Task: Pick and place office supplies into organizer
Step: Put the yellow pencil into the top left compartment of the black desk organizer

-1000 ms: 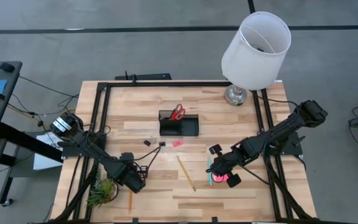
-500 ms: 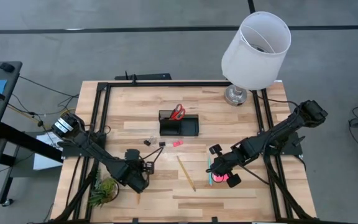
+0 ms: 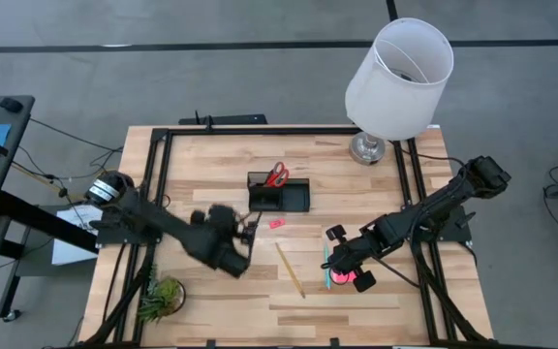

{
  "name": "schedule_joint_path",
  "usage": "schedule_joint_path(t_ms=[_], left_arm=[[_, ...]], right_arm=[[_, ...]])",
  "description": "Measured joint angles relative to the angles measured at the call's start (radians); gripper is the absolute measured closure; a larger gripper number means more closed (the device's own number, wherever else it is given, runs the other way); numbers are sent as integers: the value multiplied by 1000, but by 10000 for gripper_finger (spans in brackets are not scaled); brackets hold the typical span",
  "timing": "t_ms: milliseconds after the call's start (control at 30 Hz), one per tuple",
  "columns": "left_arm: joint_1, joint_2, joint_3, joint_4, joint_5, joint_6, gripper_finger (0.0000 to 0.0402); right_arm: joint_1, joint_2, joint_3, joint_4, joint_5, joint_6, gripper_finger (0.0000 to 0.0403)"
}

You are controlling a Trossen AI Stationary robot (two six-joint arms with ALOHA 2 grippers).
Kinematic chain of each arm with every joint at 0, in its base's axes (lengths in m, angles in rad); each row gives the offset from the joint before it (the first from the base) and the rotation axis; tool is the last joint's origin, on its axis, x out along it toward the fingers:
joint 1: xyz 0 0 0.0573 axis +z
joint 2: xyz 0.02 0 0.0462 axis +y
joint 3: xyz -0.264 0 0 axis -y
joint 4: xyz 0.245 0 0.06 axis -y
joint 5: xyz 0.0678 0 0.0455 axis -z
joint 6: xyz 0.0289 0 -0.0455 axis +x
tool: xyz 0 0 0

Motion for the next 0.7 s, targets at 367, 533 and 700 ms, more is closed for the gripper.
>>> schedule_joint_path(t_ms=[367,533,700], left_arm=[[208,-3,352,6,-435,661,400],[261,-3,364,237,-439,1043,400],[291,0,364,441,-399,1271,400]], right_arm=[[0,0,0,-23,0,2,401],[0,0,0,-25,0,2,401],[0,0,0,-25,0,1,401]])
